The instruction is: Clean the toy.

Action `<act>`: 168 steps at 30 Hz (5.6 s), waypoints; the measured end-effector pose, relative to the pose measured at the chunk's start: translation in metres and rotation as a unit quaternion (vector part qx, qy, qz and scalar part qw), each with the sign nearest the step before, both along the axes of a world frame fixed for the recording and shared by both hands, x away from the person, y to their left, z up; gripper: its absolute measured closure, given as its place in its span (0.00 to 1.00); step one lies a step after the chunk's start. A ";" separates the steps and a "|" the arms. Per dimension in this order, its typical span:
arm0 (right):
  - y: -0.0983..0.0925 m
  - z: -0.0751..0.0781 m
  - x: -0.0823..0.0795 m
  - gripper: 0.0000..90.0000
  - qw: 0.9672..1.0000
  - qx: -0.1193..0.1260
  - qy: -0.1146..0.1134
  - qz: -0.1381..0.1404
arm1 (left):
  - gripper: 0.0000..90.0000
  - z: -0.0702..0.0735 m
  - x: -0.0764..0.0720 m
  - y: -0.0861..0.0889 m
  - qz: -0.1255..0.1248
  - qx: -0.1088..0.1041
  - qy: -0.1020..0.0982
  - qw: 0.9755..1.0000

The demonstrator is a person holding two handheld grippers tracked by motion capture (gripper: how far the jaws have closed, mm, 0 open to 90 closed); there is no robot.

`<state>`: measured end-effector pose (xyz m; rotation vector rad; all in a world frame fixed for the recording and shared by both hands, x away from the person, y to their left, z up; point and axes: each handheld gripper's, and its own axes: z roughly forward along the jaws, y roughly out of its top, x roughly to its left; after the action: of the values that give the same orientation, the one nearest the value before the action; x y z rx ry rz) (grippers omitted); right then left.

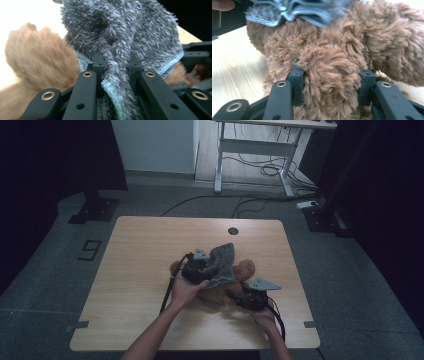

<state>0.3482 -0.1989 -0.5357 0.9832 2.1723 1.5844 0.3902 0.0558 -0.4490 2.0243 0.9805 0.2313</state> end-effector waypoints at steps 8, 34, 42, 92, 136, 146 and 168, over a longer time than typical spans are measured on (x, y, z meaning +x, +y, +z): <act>0.000 0.000 0.000 0.59 1.000 0.005 0.002 0.000 | 0.83 0.015 -0.013 0.031 0.014 0.006 -0.030 0.999; -0.002 -0.002 0.001 0.59 1.000 0.012 0.009 0.002 | 0.83 -0.045 -0.013 0.130 0.109 0.038 0.032 0.993; -0.004 -0.002 0.002 0.59 1.000 0.015 0.011 0.002 | 0.83 0.001 -0.018 0.129 0.099 -0.011 -0.013 0.995; -0.002 -0.002 0.001 0.59 1.000 0.010 0.005 0.004 | 0.84 -0.013 -0.020 0.129 0.108 0.032 -0.023 0.993; 0.001 -0.002 -0.002 0.60 1.000 0.001 -0.004 0.000 | 0.83 0.003 0.017 -0.013 0.018 0.070 -0.011 0.997; 0.002 -0.002 -0.003 0.60 1.000 -0.005 -0.007 0.006 | 0.83 0.015 -0.001 0.007 0.012 0.068 -0.035 0.997; 0.001 -0.002 -0.002 0.60 1.000 -0.001 -0.002 0.002 | 0.83 0.045 -0.022 0.043 0.023 0.001 -0.066 0.998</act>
<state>0.3459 -0.1977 -0.5379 0.9751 2.1727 1.5845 0.3683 0.0993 -0.4042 1.9640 0.9449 0.3862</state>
